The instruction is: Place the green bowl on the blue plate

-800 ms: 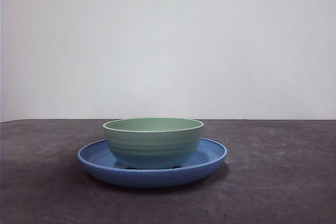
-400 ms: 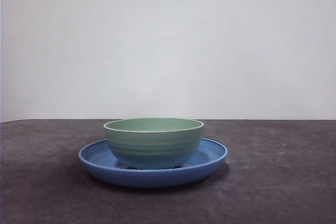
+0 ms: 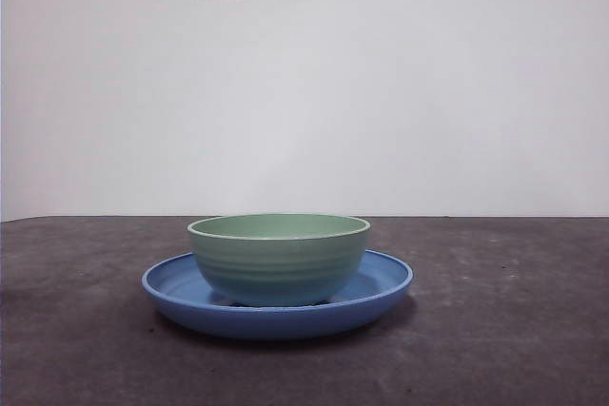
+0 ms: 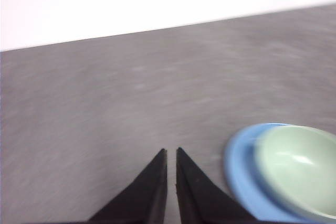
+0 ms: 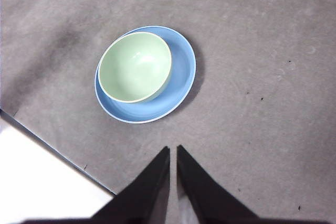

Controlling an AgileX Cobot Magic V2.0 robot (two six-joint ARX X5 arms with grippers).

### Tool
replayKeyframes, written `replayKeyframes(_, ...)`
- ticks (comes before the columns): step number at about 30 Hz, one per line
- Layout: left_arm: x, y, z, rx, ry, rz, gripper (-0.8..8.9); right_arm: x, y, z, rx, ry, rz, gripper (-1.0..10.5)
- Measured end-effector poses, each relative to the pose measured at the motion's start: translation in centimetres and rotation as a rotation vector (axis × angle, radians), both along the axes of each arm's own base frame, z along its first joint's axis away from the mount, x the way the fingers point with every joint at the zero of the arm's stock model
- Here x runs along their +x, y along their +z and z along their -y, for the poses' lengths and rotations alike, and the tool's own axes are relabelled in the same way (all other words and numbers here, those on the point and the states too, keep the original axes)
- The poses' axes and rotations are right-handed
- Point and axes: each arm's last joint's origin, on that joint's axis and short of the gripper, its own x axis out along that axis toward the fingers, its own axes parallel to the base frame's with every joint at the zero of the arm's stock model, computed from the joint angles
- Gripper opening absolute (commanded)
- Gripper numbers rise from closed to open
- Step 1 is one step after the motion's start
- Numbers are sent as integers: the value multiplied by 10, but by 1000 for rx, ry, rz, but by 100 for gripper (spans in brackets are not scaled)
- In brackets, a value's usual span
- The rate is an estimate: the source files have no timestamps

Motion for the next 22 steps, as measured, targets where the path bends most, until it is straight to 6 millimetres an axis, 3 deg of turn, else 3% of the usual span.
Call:
replayKeyframes(6, -11, -64, -18, -44, 182, 84, 27, 0, 0, 0, 0, -1, 0, 19)
replayKeyframes(12, -14, -105, -25, -74, 307, 70, 27, 0, 0, 0, 0, 0, 0, 19)
replayKeyframes(15, -16, -113, -26, -83, 367, 75, 27, 0, 0, 0, 0, -1, 1, 19)
replayKeyframes(22, -18, -112, -26, -92, 372, 95, 27, 0, 0, 0, 1, 0, 3, 19)
